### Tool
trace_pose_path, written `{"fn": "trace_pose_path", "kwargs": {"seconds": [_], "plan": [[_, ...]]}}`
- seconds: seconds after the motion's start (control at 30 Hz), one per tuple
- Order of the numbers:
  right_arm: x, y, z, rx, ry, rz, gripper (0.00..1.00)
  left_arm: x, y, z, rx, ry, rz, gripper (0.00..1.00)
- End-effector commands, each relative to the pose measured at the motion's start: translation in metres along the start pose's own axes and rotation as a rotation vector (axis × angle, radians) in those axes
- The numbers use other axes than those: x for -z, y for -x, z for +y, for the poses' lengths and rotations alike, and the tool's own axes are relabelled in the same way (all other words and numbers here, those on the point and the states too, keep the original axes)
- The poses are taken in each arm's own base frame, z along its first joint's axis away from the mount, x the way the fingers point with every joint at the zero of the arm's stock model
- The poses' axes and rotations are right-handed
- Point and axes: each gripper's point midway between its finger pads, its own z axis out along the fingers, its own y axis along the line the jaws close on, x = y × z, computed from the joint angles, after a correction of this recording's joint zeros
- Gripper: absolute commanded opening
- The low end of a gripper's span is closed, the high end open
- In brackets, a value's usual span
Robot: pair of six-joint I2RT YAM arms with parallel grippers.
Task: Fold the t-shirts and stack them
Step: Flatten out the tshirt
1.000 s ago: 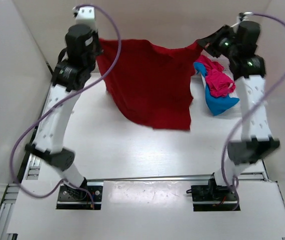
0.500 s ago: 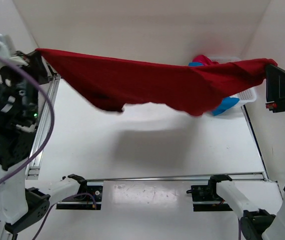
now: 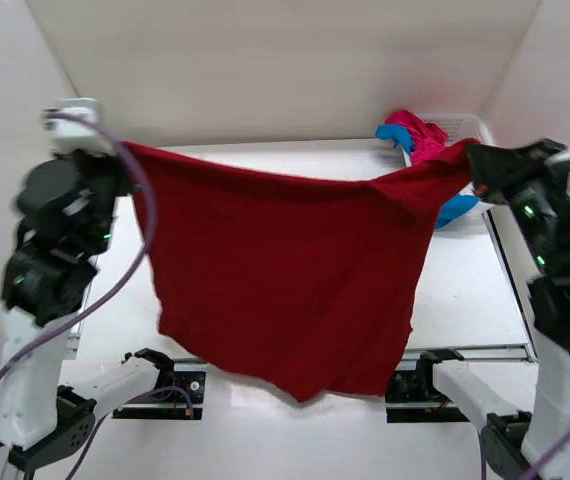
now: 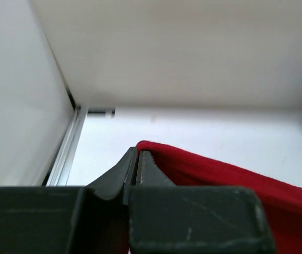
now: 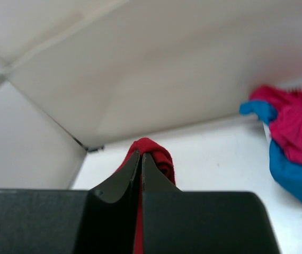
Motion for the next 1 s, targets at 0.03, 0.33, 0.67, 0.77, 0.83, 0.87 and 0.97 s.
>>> {"fn": "trace_pose_path", "kwargs": {"seconds": [0.03,0.33,0.67,0.77,0.83,0.87,0.97], "plan": [[-0.071,-0.059,-0.038,-0.054,-0.112,0.177,0.00,-0.040,-0.088,-0.023,-0.129,-0.020,0.242,0.10],[-0.195,-0.196,-0.105,-0.042,-0.291,0.484,0.00,-0.161,-0.207,-0.011,-0.194,0.095,0.512,0.10],[-0.328,-0.286,-0.141,-0.096,-0.348,0.585,0.03,-0.280,-0.303,0.019,-0.206,0.197,0.667,0.10],[-0.349,-0.305,-0.154,-0.103,-0.336,0.578,0.49,-0.312,-0.309,0.024,-0.207,0.239,0.640,0.30],[-0.351,-0.303,-0.141,-0.124,-0.273,0.591,0.73,-0.328,-0.298,0.030,-0.200,0.273,0.596,0.82],[-0.352,-0.303,-0.139,-0.113,-0.253,0.591,1.00,-0.328,-0.293,0.033,-0.201,0.288,0.584,0.93],[-0.332,-0.280,-0.121,-0.053,-0.210,0.594,1.00,-0.314,-0.263,0.049,-0.186,0.320,0.547,0.99]]}}
